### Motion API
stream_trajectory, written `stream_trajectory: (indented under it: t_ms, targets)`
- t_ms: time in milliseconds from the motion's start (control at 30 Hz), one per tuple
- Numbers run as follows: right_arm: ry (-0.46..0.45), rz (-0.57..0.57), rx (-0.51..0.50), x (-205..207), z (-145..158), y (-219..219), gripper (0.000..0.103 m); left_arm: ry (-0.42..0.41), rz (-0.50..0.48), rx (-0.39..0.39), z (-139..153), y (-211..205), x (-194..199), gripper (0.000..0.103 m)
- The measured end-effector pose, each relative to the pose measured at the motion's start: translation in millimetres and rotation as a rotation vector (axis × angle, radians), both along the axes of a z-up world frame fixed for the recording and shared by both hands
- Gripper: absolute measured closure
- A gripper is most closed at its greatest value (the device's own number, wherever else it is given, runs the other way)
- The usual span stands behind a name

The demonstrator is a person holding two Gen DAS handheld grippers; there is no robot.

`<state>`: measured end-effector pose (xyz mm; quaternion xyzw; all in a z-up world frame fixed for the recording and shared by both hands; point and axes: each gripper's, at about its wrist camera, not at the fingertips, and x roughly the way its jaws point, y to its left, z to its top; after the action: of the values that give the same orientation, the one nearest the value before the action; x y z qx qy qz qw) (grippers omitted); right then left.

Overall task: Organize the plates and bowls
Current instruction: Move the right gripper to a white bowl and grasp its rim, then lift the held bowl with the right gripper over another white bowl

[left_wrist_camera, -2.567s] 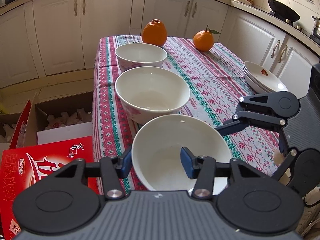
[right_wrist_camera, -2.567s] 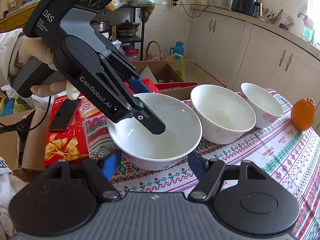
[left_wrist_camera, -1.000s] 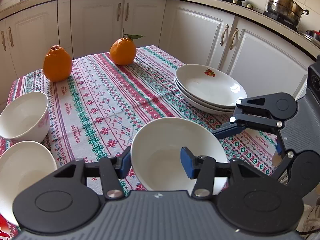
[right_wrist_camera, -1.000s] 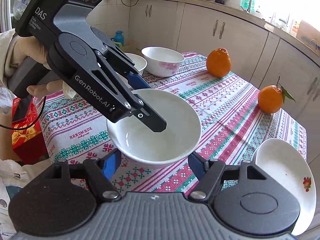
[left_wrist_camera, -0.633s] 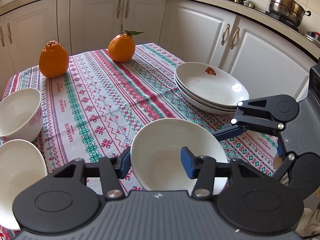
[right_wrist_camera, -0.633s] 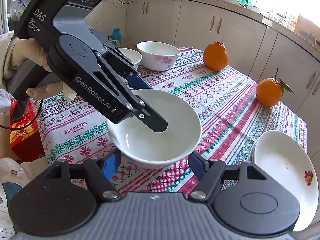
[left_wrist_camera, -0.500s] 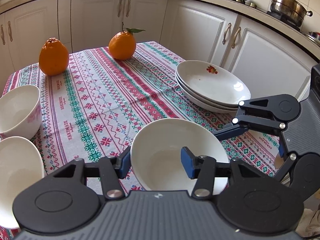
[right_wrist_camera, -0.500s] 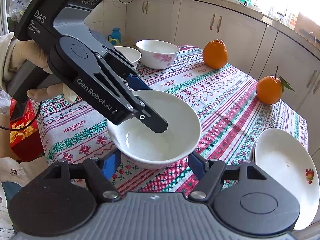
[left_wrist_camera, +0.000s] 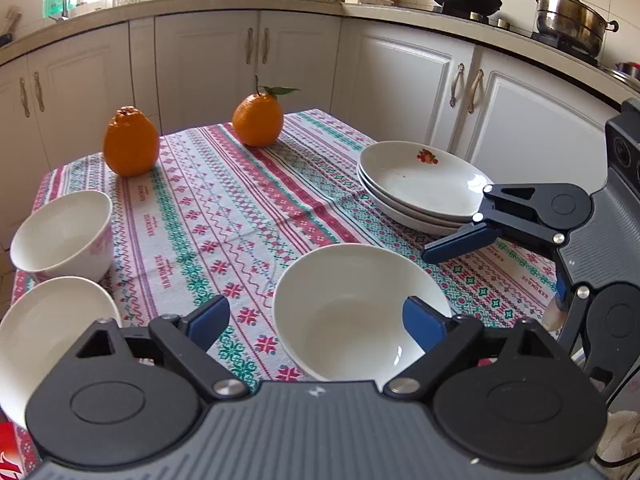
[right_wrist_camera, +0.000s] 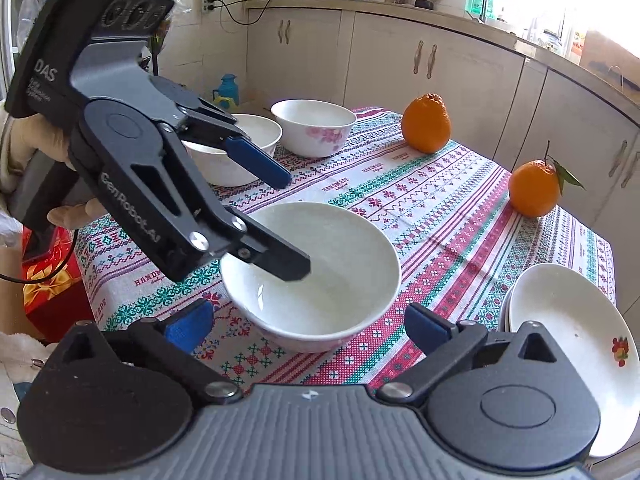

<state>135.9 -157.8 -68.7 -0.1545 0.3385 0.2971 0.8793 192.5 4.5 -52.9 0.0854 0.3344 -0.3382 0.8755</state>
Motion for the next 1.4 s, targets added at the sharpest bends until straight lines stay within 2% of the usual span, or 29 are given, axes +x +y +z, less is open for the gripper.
stream_trajectory:
  t_ms: [133, 333, 633, 867, 1133, 1400]
  targets:
    - [-0.014, -0.022, 0.015, -3.7, 4.2, -0.1, 0.0, -0.062, 0.05, 0.012, 8.5, 11.7, -16.8, 0.006]
    - [-0.04, -0.078, 0.025, -3.1, 13.2, 2.7, 0.0, -0.167, 0.171, 0.081, 13.5, 33.3, -36.9, 0.006]
    - [-0.019, -0.118, 0.035, 24.7, 29.7, 25.5, 0.0, -0.188, 0.321, 0.145, 4.8, 82.4, -33.6, 0.006]
    - [0.017, -0.057, 0.036, 50.8, 38.1, 62.4, 0.0, -0.179, 0.338, 0.169, -5.8, 106.6, -26.7, 0.006]
    - [0.034, 0.057, -0.007, 77.2, 37.2, 107.6, 0.0, -0.163, 0.32, 0.148, -16.6, 122.1, -13.6, 0.006]
    - [0.091, 0.123, -0.017, 107.1, 28.5, 135.4, 0.0, -0.144, 0.297, 0.12, -28.2, 127.8, -0.9, 0.006]
